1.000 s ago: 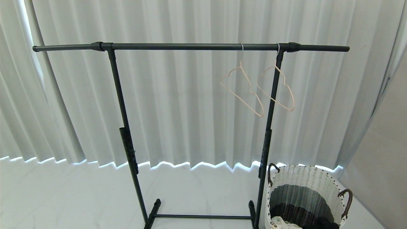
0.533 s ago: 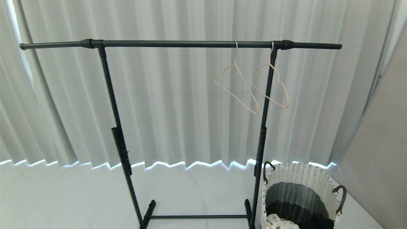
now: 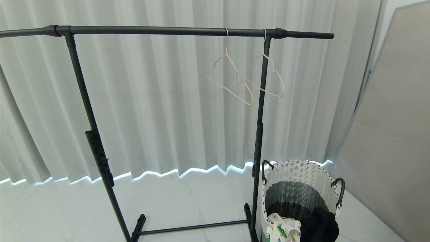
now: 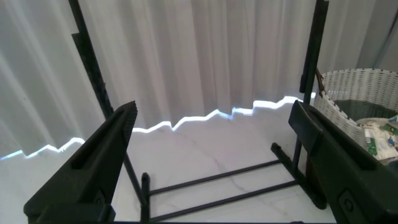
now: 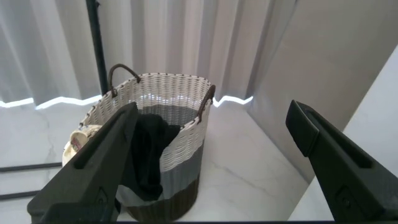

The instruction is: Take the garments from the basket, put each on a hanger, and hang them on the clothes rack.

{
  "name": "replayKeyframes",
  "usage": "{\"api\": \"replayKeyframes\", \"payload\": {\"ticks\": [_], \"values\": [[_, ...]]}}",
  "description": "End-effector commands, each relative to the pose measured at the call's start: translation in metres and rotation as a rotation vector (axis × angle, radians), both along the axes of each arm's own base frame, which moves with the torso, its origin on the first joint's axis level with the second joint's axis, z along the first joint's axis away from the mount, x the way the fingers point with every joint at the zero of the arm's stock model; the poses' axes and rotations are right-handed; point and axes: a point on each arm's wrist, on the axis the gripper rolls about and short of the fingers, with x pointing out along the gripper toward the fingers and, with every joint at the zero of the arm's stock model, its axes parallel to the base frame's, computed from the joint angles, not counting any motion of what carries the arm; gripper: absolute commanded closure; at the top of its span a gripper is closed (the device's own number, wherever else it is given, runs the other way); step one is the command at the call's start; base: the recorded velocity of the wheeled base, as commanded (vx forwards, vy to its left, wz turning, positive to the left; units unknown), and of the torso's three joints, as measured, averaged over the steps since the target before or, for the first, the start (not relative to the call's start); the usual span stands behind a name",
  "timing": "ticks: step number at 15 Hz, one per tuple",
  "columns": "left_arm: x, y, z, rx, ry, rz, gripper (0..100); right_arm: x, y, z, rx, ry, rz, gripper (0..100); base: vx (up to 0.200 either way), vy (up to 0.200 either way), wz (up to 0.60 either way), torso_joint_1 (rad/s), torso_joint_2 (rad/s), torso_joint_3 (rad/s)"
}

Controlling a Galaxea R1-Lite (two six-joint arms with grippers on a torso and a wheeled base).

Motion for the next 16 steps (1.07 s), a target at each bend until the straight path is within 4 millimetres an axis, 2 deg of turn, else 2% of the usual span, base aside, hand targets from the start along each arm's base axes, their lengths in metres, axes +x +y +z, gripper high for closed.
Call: {"api": "replayKeyframes", "payload": {"ticks": [1,3,6,15,16], "values": [[-0.0001,0.0000,0.0002,0.002,-0.001,0.000,0,0.0000,0.0000,0.0000,0.000,0.000,-0.001,0,0.000,0.000,0.00,0.000,0.00,0.000],[-0.0001,0.0000,0.0002,0.002,-0.001,0.000,0,0.0000,0.0000,0.0000,-0.003,0.000,0.001,0,0.000,0.000,0.00,0.000,0.00,0.000],[-0.0001,0.0000,0.0002,0.003,-0.002,0.000,0,0.0000,0.0000,0.0000,-0.015,0.000,0.001,0,0.000,0.000,0.60,0.001,0.00,0.002],[0.0000,0.0000,-0.0002,0.002,0.000,0.000,0,0.0000,0.0000,0.0001,-0.006,-0.001,0.001,0,0.000,0.000,0.00,0.000,0.00,0.000],[-0.0001,0.0000,0.0002,0.002,-0.001,0.000,0,0.0000,0.0000,0.0000,-0.006,0.000,0.001,0,0.200,0.000,0.00,0.007,0.00,0.007]]}}
